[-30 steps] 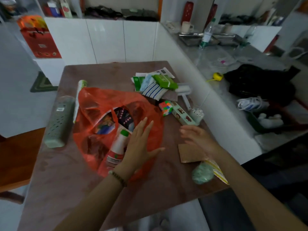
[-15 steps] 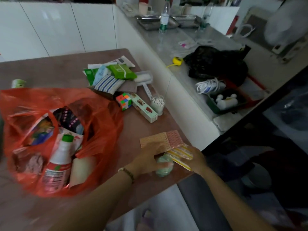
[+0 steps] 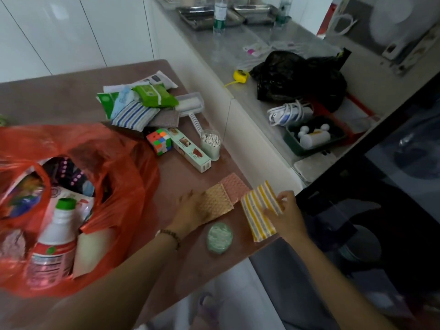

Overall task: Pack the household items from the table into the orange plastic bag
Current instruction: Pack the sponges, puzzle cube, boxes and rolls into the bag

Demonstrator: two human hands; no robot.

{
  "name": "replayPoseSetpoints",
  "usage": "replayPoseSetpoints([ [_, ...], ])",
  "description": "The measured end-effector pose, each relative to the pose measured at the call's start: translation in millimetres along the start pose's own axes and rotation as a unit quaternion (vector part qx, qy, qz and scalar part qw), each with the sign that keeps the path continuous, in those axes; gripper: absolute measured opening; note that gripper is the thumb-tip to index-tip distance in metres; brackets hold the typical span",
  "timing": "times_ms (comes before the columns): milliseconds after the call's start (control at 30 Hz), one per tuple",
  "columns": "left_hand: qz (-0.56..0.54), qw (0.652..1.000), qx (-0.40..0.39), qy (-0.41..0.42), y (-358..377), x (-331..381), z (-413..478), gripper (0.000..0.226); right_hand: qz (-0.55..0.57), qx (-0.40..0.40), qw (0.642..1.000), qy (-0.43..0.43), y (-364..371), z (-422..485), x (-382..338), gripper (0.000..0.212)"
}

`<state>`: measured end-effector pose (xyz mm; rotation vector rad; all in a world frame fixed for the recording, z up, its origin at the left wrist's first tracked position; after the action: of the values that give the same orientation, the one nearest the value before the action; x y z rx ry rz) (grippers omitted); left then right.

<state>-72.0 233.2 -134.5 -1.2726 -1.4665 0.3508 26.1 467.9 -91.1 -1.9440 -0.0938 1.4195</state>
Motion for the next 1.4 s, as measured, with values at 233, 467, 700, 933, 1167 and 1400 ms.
replayPoseSetpoints([
  [233, -0.278, 0.944, 0.112, -0.137, -6.7, -28.7, -2.7, 0.062, 0.131, -0.158, 0.974, -0.091, 38.1, 25.2, -64.3, 0.041],
  [467, -0.445, 0.871, 0.081, -0.191, 0.7, -33.3, 0.2, 0.102, 0.015, -0.17, 0.982, 0.079, 102.9, 68.8, -12.0, 0.043],
  [700, -0.462, 0.875, 0.047, -0.138, 10.0, -21.1, 12.1, 0.09, 0.016, -0.287, 0.95, 0.121, 106.3, 66.2, -20.9, 0.085],
  [933, -0.446, 0.891, 0.082, -0.027, -16.9, -26.0, 3.6, 0.116, 0.11, -0.261, 0.959, -0.008, 91.3, 63.4, -42.0, 0.056],
  [1167, -0.371, 0.928, -0.015, -0.012, 4.9, -14.9, -3.7, 0.119, 0.101, -0.248, 0.963, -0.041, 93.4, 42.1, -20.5, 0.076],
  [1400, -0.319, 0.944, -0.089, 0.011, 1.1, -0.7, -7.0, 0.12, 0.14, -0.215, 0.966, 0.015, 89.5, 39.6, -12.2, 0.065],
])
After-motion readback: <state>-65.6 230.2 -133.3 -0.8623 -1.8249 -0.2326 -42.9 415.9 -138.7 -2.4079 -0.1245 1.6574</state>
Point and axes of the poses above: each hand's wrist, its own z-axis towards the middle knuckle, its own y-axis out of the palm, x = y × z, the point moved 7 cm from there along z, towards the middle knuckle, and after that the axes turned 1 degree about -z, right-handed, at the moved point
